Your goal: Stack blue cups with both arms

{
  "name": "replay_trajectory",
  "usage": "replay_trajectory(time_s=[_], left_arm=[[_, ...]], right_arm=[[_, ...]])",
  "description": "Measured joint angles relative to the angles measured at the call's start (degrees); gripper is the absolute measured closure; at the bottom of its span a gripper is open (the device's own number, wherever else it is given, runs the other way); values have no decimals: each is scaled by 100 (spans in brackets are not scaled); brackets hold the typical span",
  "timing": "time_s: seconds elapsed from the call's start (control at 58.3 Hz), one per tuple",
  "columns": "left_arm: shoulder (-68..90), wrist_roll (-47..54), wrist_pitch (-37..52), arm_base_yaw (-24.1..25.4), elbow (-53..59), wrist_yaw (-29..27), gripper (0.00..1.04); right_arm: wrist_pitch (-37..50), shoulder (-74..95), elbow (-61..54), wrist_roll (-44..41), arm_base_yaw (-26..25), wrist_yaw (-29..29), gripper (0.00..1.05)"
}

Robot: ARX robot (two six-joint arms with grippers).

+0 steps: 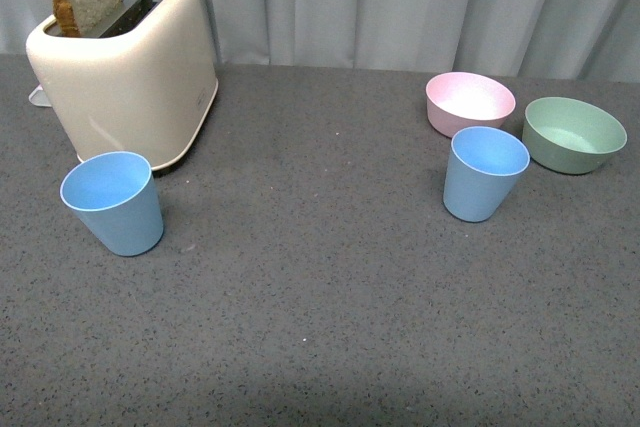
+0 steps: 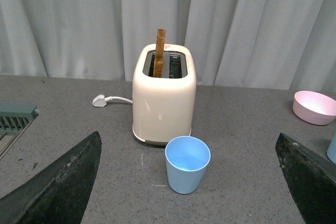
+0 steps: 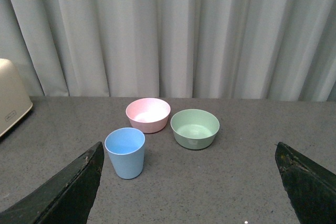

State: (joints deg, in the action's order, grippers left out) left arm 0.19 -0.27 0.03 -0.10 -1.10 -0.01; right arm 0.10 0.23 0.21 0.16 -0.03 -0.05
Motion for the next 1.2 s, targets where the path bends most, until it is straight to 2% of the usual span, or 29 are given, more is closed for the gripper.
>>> replay_trajectory(time_s=[0.652,0.686,0.738,0.789,0.892,1.012,1.098,1.201], left_arm=[[2,0,-2,0,0,-4,7],[131,-170,-264,-129,-81,-463,7],[802,-636,-754,-393,-326,-1451,7],[1460,-883,-562,-402,-378,-1762,7],[2647,-1064,219,-284,-490,-1550,7],[4811,-1333,1285,-33,-1097,-828,7],[6133,-1353,1598,-48,-1633,-671,7],[7235,-1394,1464,-114,-2251,-614,7]], right_arm=[[0,0,0,0,0,0,10],[0,0,0,0,0,0,10],[0,0,0,0,2,0,10],[0,0,0,0,2,0,10],[-2,0,0,0,2,-2,10],[-2,0,0,0,2,-2,10],[-2,0,0,0,2,0,10],[-2,0,0,0,2,0,10]])
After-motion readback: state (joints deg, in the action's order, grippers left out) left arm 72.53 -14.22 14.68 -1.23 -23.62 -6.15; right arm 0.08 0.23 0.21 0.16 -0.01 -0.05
